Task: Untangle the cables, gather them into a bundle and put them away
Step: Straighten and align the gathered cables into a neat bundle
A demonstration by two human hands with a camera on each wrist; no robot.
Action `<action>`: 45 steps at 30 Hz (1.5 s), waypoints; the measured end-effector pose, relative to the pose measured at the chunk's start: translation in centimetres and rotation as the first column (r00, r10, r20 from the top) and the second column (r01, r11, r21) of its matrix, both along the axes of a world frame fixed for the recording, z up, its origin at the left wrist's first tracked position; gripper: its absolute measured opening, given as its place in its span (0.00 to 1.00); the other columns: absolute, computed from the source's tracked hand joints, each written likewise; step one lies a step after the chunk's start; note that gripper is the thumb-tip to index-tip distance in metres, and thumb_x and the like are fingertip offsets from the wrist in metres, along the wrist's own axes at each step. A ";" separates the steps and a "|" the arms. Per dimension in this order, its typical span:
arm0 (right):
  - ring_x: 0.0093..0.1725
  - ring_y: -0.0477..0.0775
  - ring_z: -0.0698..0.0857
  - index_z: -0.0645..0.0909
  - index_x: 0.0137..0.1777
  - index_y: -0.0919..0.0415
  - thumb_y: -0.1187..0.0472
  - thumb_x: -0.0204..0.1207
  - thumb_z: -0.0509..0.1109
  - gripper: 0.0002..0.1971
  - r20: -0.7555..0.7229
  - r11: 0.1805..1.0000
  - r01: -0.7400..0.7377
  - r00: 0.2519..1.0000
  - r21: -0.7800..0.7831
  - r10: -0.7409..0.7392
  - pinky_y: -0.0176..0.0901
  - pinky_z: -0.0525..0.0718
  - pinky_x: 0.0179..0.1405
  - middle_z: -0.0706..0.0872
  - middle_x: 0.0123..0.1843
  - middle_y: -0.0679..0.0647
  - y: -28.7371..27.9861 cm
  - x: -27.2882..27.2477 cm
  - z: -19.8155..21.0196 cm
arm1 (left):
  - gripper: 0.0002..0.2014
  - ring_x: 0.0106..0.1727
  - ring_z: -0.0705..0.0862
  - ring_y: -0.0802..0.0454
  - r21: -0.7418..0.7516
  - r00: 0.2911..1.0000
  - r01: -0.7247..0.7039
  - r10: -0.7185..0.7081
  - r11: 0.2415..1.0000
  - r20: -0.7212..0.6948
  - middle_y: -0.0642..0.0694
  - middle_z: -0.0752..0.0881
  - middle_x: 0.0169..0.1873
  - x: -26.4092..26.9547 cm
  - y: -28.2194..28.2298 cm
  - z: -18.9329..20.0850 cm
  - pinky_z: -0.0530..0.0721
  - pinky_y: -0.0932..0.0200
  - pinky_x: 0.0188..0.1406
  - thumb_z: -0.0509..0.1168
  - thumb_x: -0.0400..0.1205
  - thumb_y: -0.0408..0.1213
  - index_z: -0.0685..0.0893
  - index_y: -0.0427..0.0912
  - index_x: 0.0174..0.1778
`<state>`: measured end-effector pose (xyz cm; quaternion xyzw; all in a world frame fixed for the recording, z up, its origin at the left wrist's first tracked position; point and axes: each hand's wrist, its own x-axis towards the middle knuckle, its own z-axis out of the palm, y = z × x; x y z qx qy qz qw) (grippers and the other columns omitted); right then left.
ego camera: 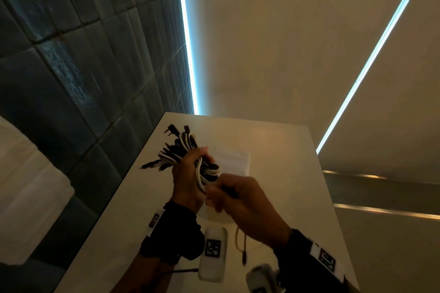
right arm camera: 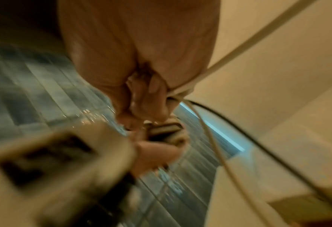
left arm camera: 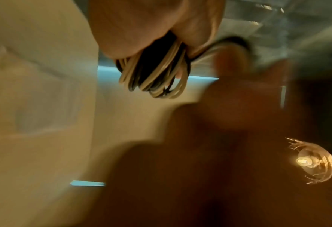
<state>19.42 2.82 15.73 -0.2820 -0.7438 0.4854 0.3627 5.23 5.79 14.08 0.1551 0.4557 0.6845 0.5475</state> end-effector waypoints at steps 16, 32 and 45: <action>0.23 0.43 0.66 0.84 0.40 0.64 0.56 0.85 0.62 0.17 0.400 0.960 -0.110 0.892 -0.259 0.210 0.36 0.66 0.22 0.71 0.24 0.44 7.5 5.1 -0.7 | 0.16 0.50 0.87 0.34 0.005 0.910 0.368 -0.359 0.930 -0.209 0.33 0.85 0.47 0.8 -3.5 0.5 0.89 0.41 0.44 0.71 0.72 0.21 0.93 0.49 0.43; 0.30 0.44 0.81 0.85 0.37 0.57 0.47 0.66 0.78 0.14 0.467 0.911 -0.114 0.879 0.396 -0.092 0.47 0.83 0.30 0.84 0.33 0.45 8.3 3.9 2.3 | 0.07 0.34 0.87 0.42 0.070 0.838 0.543 -0.534 0.837 -0.112 0.33 0.86 0.33 1.0 -4.5 0.0 0.86 0.54 0.34 0.70 0.73 0.25 0.87 0.34 0.45; 0.29 0.58 0.65 0.90 0.52 0.62 0.57 0.80 0.67 0.12 0.152 0.951 0.023 0.988 -0.308 0.026 0.46 0.62 0.26 0.73 0.32 0.60 7.2 7.5 -1.1 | 0.09 0.25 0.78 0.49 0.030 0.931 0.358 -0.359 0.933 0.070 0.42 0.75 0.25 -0.4 -2.9 -2.0 0.79 0.56 0.30 0.73 0.71 0.31 0.78 0.38 0.39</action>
